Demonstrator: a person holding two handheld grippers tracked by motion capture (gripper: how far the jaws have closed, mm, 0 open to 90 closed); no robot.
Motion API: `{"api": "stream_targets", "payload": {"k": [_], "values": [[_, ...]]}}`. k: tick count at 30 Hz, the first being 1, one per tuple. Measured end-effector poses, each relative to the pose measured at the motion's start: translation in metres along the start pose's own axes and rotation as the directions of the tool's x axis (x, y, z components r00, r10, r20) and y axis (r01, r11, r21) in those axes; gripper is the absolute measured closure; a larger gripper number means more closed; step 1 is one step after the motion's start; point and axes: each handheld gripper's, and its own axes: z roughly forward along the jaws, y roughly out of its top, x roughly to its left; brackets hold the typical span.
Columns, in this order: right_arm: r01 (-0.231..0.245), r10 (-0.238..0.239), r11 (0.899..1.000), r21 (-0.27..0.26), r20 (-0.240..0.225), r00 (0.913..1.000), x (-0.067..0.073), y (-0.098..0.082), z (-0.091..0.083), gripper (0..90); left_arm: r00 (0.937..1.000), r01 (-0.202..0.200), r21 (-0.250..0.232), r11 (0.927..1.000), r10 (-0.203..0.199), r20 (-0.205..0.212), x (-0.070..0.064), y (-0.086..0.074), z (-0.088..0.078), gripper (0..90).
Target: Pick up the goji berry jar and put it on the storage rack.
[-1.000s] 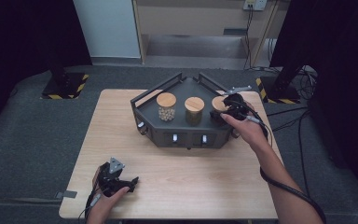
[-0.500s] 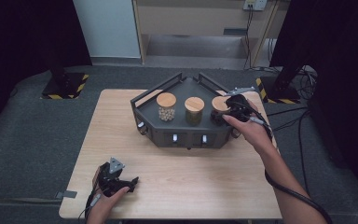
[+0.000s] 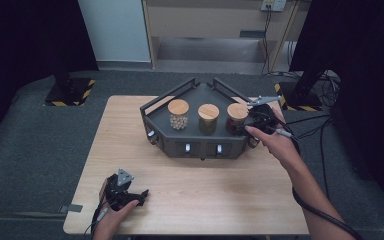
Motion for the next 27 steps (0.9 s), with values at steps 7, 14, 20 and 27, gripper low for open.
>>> {"api": "stream_targets", "payload": {"k": [7,14,20,27], "values": [[0.006,-0.006,1.000,0.002,-0.005,1.0000,0.000,-0.004,-0.005,7.8,1.0000,0.000,-0.001,1.0000,0.000,0.000,0.000,0.000,0.000,0.0],[0.005,-0.005,1.000,0.001,-0.005,1.0000,0.000,-0.010,-0.008,7.4,1.0000,0.000,0.000,1.0000,0.000,0.000,0.000,0.000,0.000,0.0],[-0.002,0.002,1.000,-0.002,-0.006,1.0000,0.000,-0.014,-0.011,7.3,1.0000,-0.001,0.001,1.0000,0.001,0.000,0.000,0.000,0.000,0.0],[-0.003,0.003,1.000,-0.009,-0.007,1.0000,0.000,-0.020,-0.015,7.2,1.0000,0.000,0.000,1.0000,0.000,-0.001,0.000,0.000,0.000,0.0]]}}
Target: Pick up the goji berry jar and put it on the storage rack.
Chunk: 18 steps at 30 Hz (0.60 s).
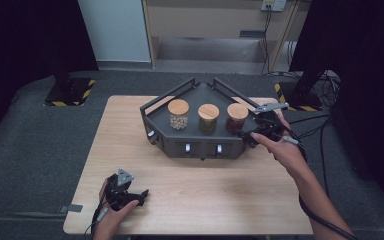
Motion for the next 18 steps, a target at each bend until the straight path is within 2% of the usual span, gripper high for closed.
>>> {"api": "stream_targets", "payload": {"k": [18], "values": [[-0.011,0.011,1.000,0.012,0.001,0.9999,-0.001,-0.018,-0.006,6.9,1.0000,0.000,0.001,1.0000,0.000,0.000,0.000,0.000,0.000,0.0]]}}
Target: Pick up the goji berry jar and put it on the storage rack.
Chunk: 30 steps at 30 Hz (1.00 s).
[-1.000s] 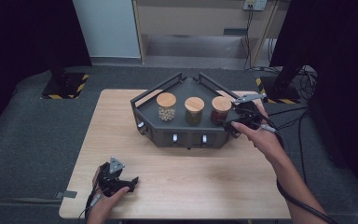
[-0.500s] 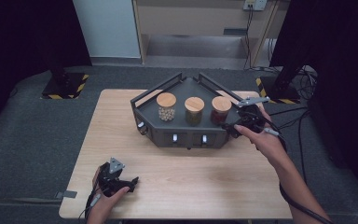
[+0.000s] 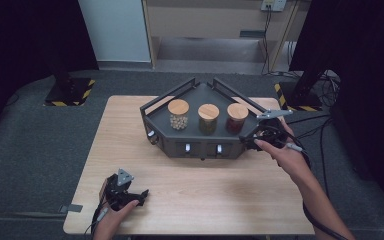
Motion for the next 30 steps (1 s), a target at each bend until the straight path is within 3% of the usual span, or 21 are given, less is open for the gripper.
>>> {"api": "stream_targets", "payload": {"k": [30], "values": [[-0.040,0.040,0.999,0.017,-0.002,0.9992,-0.003,-0.036,-0.004,6.7,1.0000,0.000,-0.001,1.0000,0.000,-0.001,0.000,0.000,0.000,0.0]]}}
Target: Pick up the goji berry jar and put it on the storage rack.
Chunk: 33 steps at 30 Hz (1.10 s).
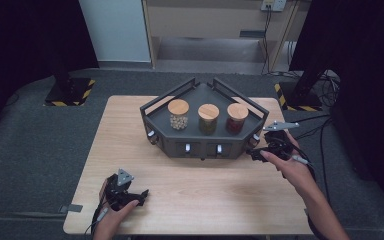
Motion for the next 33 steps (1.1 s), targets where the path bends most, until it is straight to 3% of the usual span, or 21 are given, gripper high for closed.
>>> {"api": "stream_targets", "payload": {"k": [9,33], "values": [[-0.018,0.018,1.000,0.005,-0.008,0.9998,0.001,-0.014,0.002,6.7,1.0000,0.000,0.000,1.0000,0.000,0.000,0.000,0.000,0.000,0.0],[-0.013,0.013,1.000,0.021,-0.028,0.9995,0.016,-0.035,0.010,6.6,1.0000,0.000,0.000,1.0000,0.000,0.000,0.000,0.000,0.000,0.0]]}}
